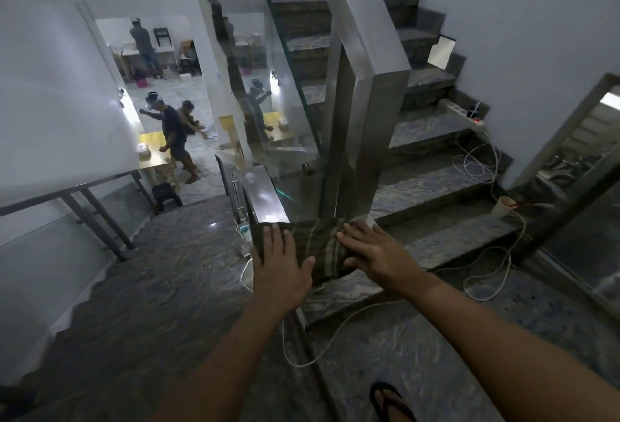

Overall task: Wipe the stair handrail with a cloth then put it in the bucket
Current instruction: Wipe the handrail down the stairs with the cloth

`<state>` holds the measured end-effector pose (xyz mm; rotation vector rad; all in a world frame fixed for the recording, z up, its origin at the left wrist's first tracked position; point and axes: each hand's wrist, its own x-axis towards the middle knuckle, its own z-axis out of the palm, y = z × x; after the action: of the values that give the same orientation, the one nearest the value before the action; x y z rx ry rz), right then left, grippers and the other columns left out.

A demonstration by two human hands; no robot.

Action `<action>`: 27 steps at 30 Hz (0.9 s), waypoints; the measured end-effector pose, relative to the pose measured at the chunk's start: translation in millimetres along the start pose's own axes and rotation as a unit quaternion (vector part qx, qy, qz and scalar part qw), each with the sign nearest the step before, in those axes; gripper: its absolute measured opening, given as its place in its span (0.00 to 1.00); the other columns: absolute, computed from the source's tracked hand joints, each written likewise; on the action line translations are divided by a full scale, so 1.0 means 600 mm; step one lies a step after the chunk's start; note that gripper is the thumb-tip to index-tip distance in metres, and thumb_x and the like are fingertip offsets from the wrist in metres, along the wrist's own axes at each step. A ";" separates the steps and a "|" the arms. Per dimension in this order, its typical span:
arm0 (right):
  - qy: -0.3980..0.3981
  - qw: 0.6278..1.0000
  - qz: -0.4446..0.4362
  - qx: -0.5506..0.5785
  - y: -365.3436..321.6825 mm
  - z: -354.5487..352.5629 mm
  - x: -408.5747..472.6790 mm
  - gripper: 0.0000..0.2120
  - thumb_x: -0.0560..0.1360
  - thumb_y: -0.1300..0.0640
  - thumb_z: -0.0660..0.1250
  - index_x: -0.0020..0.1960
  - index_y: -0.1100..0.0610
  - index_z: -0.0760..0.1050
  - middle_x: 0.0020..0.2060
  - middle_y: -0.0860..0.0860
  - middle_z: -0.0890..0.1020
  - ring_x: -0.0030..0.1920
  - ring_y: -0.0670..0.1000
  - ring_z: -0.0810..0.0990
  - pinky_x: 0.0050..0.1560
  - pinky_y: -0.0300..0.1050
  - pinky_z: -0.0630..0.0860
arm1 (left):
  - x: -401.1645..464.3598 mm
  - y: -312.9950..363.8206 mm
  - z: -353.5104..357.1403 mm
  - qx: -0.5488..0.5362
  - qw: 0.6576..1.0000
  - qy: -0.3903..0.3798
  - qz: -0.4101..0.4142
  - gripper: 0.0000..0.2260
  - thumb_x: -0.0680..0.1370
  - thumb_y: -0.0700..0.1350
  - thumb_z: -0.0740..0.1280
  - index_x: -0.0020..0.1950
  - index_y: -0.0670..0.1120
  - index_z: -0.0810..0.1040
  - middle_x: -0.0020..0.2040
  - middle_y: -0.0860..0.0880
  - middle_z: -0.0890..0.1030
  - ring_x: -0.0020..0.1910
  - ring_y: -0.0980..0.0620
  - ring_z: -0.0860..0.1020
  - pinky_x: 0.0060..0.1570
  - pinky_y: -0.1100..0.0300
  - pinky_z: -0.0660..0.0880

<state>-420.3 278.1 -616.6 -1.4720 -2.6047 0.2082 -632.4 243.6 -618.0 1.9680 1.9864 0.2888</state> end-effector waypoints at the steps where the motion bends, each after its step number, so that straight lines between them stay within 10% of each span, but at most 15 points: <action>1: 0.017 1.000 0.008 0.013 0.012 -0.003 -0.004 0.23 0.76 0.48 0.61 0.69 0.56 0.71 0.69 0.57 0.73 0.71 0.60 0.67 0.70 0.57 0.62 | -0.005 0.009 0.001 0.019 1.000 -0.010 0.020 0.32 0.81 0.58 0.51 0.78 0.43 0.44 0.79 0.42 0.40 0.77 0.45 0.36 0.75 0.44 0.38; 14: 0.155 0.984 0.052 0.069 0.071 -0.007 -0.039 0.15 0.71 0.69 0.70 0.57 0.62 0.80 0.53 0.63 0.83 0.46 0.61 0.85 0.48 0.56 0.82 | -0.004 0.096 0.023 0.097 0.987 0.055 0.114 0.24 0.80 0.38 0.57 0.76 0.45 0.58 0.77 0.42 0.60 0.76 0.42 0.60 0.73 0.48 0.58; 21: 0.030 0.985 0.170 0.032 0.113 -0.037 -0.120 0.15 0.73 0.61 0.68 0.59 0.53 0.80 0.49 0.57 0.85 0.48 0.59 0.83 0.49 0.52 0.79 | 0.008 0.167 0.041 0.108 0.972 0.030 0.205 0.22 0.80 0.40 0.59 0.74 0.45 0.64 0.77 0.42 0.61 0.75 0.40 0.62 0.72 0.45 0.59; 27: 0.007 0.959 0.272 0.076 0.149 -0.072 -0.213 0.15 0.73 0.64 0.66 0.54 0.49 0.81 0.40 0.54 0.84 0.32 0.51 0.80 0.31 0.48 0.79 | 0.013 0.239 0.068 0.168 0.952 -0.039 0.254 0.18 0.80 0.40 0.58 0.70 0.44 0.71 0.74 0.43 0.67 0.74 0.45 0.62 0.74 0.47 0.56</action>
<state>-271.8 216.1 -598.3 -2.0782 -2.0549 0.4399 -484.2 251.7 -603.8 2.6501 1.5242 -0.0175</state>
